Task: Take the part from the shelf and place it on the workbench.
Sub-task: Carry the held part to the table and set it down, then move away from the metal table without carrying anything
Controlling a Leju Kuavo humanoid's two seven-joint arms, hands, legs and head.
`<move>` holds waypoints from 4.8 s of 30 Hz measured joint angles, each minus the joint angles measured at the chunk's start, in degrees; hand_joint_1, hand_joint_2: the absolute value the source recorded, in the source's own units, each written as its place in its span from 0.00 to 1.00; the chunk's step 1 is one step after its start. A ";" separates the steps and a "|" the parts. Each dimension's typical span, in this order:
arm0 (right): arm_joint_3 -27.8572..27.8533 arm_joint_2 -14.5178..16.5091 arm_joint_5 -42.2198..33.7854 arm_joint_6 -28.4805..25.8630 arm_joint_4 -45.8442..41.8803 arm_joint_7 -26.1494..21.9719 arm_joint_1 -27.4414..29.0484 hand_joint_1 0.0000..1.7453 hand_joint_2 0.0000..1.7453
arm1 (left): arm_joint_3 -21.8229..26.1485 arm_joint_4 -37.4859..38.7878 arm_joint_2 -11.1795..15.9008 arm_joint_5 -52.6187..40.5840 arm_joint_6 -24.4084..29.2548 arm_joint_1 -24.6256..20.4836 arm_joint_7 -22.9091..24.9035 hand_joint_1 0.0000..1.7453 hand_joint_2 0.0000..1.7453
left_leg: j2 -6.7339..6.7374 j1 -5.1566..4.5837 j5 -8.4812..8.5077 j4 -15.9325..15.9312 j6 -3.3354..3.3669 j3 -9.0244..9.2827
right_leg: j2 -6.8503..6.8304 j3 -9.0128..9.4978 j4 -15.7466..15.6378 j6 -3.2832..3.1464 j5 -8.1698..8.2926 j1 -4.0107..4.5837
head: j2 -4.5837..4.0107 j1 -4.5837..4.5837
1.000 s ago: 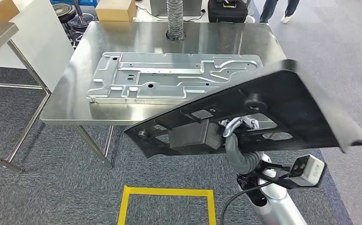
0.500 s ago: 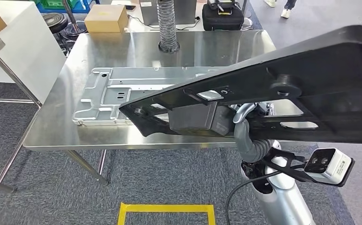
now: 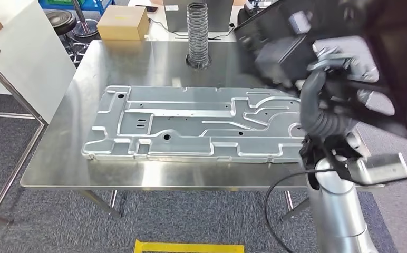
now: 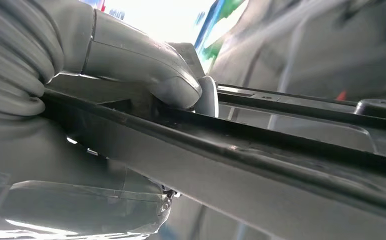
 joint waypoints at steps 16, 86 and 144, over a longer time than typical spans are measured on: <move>18.71 2.81 44.03 9.48 35.46 18.63 -23.29 1.00 1.00 | -2.55 0.00 0.84 -0.46 -1.53 -2.06 -0.83 0.00 1.00 | 0.58 -0.41 4.76 0.64 -1.03 -6.20 | 1.03 3.98 -2.69 -2.04 0.40 0.54 | 0.00 -0.05; -6.97 11.45 -21.20 27.33 14.64 -9.91 -5.60 0.00 0.00 | 1.94 -0.02 0.61 0.02 -4.88 0.59 -7.75 0.00 0.00 | 0.67 0.90 3.92 1.19 -0.02 -5.79 | -0.50 -1.78 13.78 1.58 -9.57 -0.48 | 0.00 0.85; -56.69 10.67 21.45 -13.13 33.08 -11.63 37.11 0.00 0.00 | 7.07 0.33 -1.47 0.02 -7.52 1.20 -9.55 0.00 0.00 | 1.20 -0.13 0.04 -2.30 1.29 2.64 | -0.80 1.10 0.43 2.09 -1.48 -0.52 | 0.00 0.98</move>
